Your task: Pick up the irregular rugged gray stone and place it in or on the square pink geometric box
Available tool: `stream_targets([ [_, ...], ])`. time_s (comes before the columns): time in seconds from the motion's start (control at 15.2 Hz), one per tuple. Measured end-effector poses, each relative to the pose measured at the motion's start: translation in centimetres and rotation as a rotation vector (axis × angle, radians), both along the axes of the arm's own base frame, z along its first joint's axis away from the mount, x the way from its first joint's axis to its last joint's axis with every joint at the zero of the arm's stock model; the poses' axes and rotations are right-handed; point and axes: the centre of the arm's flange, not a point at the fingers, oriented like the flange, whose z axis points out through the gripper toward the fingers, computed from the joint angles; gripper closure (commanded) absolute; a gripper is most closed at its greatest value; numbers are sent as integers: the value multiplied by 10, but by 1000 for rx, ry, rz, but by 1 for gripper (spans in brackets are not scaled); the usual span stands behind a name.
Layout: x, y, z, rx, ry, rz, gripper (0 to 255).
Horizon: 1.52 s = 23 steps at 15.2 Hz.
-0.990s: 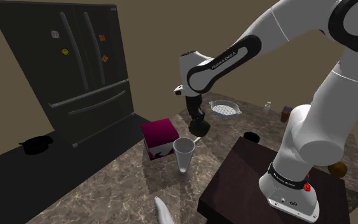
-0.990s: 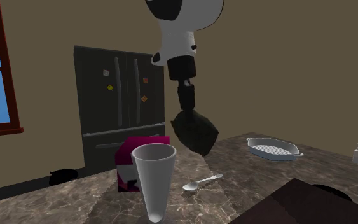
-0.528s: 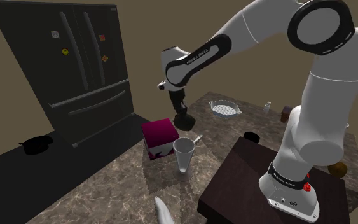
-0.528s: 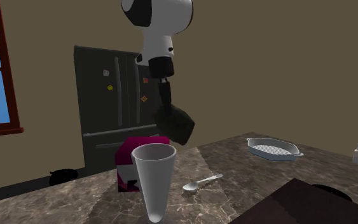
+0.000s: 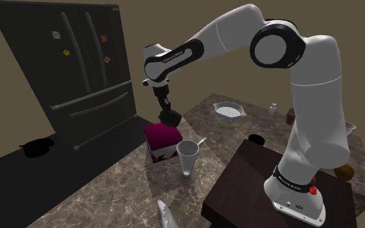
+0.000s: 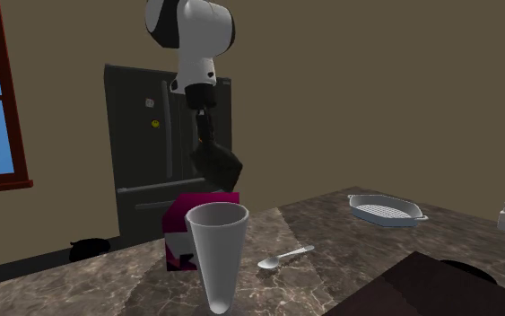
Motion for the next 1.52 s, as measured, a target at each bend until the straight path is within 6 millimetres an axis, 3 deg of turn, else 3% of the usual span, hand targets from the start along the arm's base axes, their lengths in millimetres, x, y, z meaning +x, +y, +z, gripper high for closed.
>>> stream_targets([
  [0.2, 41, 14, 0, 0, 1, 0, 255],
  [0.33, 54, 16, -3, 0, 1, 0, 255],
  [0.86, 58, 18, -42, 1, -1, 1, 255],
  [1.52, 61, 24, -74, 13, -22, 9, 255],
])
